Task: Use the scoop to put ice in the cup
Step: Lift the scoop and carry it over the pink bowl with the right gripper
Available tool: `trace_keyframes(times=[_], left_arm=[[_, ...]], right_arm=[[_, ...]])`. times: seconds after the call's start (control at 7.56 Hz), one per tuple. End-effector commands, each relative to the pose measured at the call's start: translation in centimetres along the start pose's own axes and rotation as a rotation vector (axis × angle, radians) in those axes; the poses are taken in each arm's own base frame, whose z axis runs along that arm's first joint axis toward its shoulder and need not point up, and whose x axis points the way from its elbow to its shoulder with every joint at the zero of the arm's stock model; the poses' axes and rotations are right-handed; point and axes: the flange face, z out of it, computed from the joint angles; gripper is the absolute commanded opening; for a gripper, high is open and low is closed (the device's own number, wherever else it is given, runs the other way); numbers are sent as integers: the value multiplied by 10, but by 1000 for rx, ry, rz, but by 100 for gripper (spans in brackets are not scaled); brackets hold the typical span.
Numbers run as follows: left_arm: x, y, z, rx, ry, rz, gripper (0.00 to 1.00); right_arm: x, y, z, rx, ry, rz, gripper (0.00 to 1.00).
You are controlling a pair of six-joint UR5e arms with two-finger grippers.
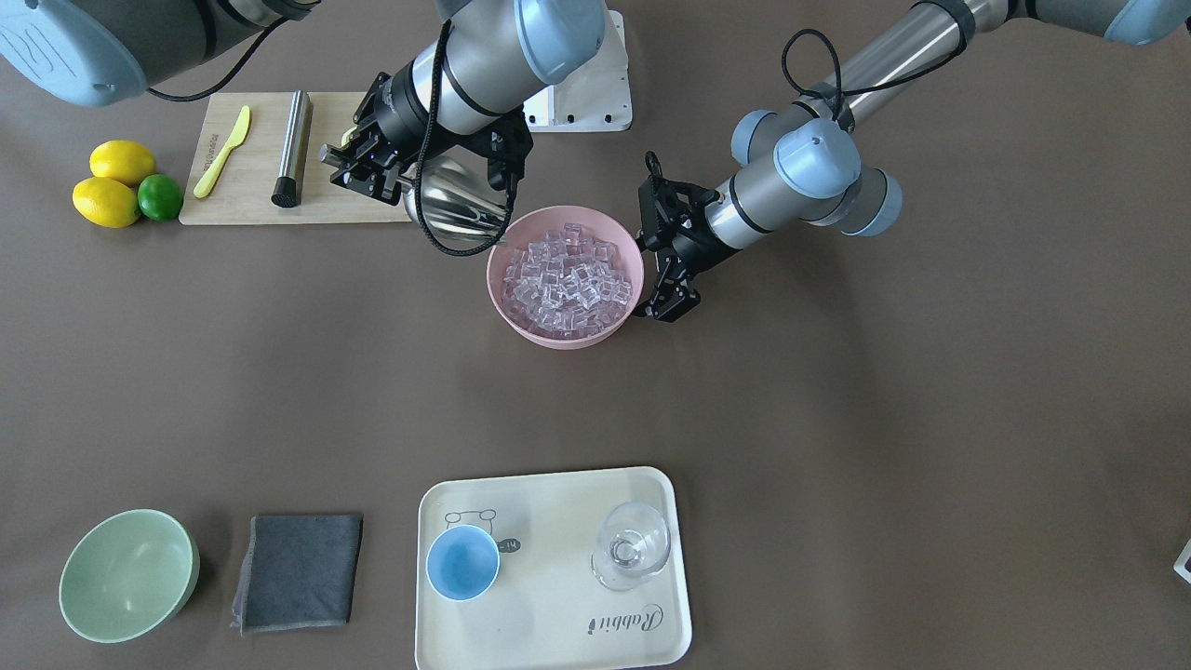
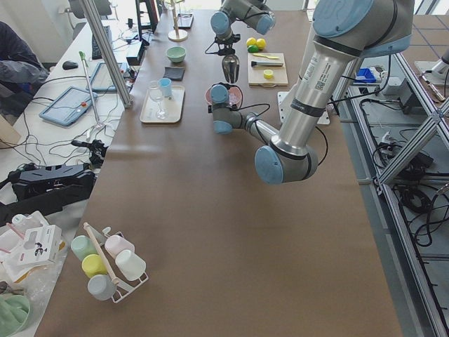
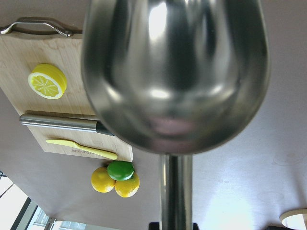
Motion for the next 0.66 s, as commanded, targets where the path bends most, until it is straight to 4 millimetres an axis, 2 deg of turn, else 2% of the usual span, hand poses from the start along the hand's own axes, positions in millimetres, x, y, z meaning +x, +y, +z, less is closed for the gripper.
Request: trace_keyframes(times=[0.0, 0.53], left_arm=[[1, 1, -3, 10, 1, -35, 98], [9, 6, -2, 31, 8, -14, 98]], right_arm=[[2, -24, -5, -39, -1, 18, 0], [10, -21, -3, -84, 18, 27, 0]])
